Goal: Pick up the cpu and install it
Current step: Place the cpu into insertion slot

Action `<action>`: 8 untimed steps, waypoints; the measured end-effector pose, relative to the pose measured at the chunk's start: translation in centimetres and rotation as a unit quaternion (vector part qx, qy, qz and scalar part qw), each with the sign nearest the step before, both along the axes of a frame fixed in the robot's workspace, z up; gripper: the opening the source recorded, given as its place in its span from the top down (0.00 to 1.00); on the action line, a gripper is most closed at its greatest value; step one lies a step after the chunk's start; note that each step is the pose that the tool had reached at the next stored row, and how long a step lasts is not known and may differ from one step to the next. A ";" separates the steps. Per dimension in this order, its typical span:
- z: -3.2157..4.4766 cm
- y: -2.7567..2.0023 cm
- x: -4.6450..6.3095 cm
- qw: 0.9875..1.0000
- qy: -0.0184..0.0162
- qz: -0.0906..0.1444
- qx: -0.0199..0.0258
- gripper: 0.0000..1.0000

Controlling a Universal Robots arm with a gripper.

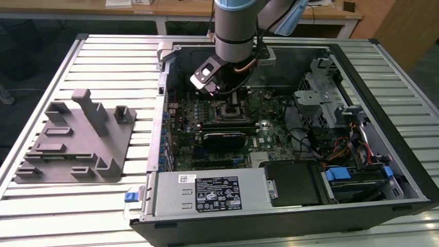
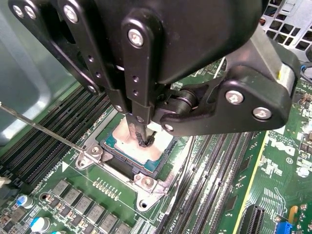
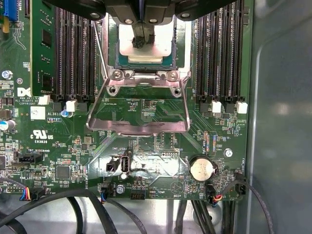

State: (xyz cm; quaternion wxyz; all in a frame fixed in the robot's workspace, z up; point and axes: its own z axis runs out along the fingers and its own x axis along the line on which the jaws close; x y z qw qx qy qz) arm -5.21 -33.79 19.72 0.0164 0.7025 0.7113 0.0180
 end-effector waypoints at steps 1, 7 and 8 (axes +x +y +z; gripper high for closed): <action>0.00 0.00 0.0 1.000 0.000 0.000 0.000 0.89; 0.59 0.00 0.0 1.000 0.000 0.000 0.000 0.89; 0.78 0.00 0.0 1.000 0.000 0.000 0.000 0.89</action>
